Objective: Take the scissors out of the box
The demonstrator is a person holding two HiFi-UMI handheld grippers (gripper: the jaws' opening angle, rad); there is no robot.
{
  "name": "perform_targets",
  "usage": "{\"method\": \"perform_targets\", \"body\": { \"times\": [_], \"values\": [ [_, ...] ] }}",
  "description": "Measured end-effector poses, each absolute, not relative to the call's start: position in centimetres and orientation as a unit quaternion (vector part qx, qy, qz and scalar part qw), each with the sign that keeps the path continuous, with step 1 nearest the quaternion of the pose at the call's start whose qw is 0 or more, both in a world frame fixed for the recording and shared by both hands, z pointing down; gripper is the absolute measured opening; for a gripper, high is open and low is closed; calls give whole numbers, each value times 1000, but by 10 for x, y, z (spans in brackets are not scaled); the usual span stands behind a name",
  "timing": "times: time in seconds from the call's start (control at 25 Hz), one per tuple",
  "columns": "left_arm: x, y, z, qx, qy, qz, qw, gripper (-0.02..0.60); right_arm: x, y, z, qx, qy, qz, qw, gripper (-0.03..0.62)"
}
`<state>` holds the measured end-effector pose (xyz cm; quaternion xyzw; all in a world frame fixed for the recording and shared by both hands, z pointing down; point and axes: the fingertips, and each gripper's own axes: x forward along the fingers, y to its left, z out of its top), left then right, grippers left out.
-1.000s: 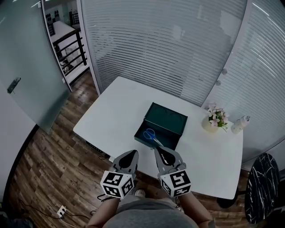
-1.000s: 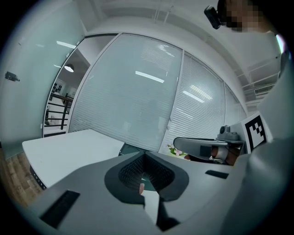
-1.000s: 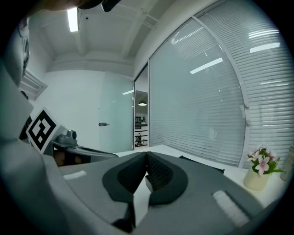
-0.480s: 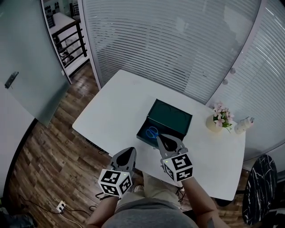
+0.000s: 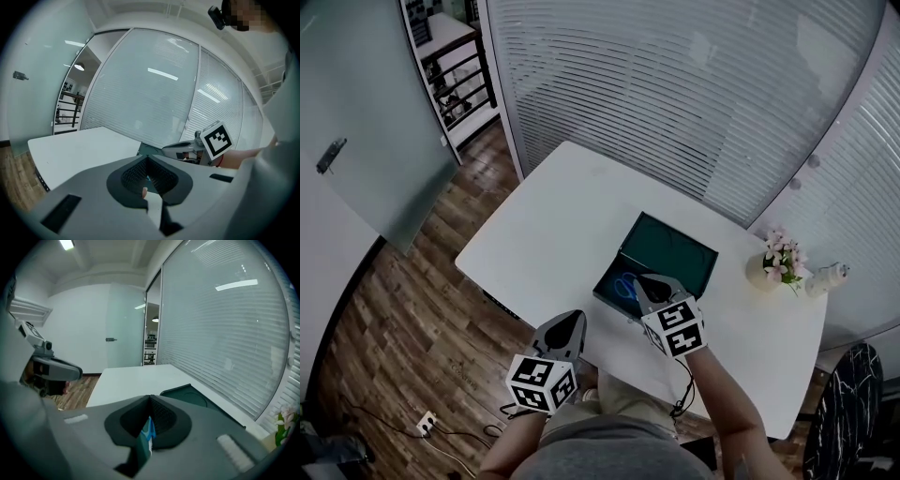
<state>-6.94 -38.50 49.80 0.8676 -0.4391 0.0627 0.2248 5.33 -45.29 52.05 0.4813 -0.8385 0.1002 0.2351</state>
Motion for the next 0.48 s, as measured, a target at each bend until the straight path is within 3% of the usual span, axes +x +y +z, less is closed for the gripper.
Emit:
{"method": "perform_targets", "body": {
  "times": [0.48],
  "values": [
    [-62,-400,507,861,-446,65,236,5,58,-478,598,429,-827,148,333,11]
  ]
}}
